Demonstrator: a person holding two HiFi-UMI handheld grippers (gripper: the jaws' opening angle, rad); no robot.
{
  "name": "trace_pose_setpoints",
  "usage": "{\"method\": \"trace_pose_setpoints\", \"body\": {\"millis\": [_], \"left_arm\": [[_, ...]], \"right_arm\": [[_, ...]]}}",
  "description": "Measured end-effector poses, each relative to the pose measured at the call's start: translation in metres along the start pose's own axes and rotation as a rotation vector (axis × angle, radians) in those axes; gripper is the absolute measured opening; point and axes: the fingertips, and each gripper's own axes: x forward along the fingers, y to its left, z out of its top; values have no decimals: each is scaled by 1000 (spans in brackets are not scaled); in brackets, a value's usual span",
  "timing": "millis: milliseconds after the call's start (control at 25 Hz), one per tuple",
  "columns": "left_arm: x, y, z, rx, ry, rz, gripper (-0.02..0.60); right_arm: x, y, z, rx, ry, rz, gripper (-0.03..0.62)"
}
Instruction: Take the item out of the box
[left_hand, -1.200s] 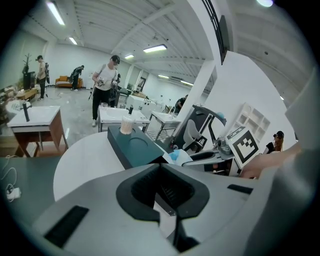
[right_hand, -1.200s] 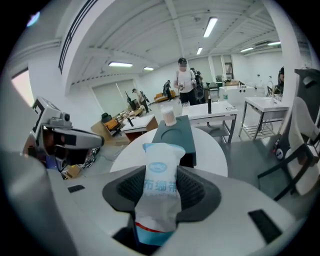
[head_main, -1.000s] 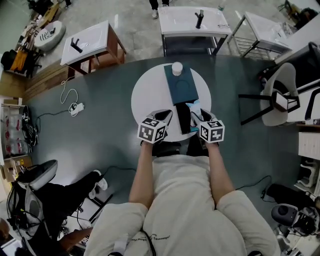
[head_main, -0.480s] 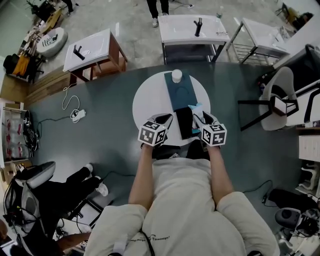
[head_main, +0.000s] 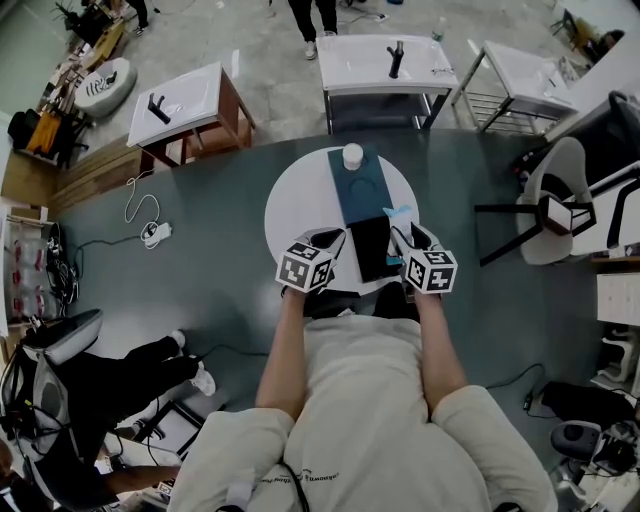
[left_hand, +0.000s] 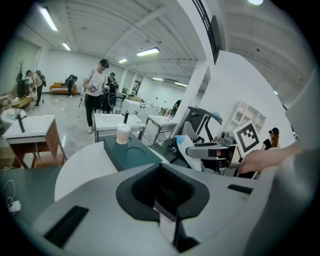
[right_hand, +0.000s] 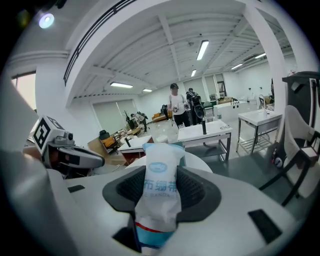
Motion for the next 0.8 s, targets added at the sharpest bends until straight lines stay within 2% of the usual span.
{"method": "trace_pose_setpoints", "body": {"millis": [320, 800], "left_arm": [[3, -8, 0, 12, 4, -8, 21], [1, -13, -22, -13, -2, 2, 21]], "right_arm": [[-7, -3, 5, 4, -21, 8, 210], [-14, 0, -18, -4, -15, 19, 210]]}}
